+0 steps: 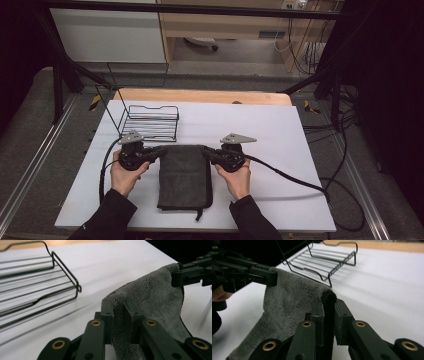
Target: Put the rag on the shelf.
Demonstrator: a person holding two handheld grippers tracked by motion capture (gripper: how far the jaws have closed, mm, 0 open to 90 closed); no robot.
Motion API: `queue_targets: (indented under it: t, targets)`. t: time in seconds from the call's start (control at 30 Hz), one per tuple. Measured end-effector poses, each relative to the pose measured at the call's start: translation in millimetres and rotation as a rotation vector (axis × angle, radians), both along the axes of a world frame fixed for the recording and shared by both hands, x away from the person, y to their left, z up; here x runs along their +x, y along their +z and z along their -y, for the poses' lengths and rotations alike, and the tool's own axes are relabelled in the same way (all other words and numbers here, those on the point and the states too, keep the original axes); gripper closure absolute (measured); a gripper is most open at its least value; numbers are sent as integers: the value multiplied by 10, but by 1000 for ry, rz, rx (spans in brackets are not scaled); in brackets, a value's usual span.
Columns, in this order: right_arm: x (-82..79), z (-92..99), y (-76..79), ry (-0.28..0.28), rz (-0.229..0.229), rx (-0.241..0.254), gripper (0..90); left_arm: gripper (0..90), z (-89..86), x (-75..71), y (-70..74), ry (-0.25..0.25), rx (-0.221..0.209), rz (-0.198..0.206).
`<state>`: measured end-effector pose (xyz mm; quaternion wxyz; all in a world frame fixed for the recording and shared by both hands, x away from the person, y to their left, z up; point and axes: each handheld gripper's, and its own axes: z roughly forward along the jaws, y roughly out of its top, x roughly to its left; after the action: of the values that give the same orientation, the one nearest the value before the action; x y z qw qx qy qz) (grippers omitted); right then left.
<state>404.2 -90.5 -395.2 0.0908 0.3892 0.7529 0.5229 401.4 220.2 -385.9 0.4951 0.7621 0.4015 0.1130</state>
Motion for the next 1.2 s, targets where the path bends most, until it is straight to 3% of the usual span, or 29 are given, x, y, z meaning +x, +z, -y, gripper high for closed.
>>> queue_targets:
  t: [0.6, 0.93, 1.2]
  targets:
    - [-262, 39, 409, -19, 205, 63, 809, 794, -11, -280, 447, 1, -63, 184]
    - [-355, 27, 638, -23, 305, 95, 810, 795, -36, -379, 685, 13, -90, 267]
    - [-404, -24, 777, -18, 364, 114, 811, 795, -95, -390, 811, 28, -118, 306]
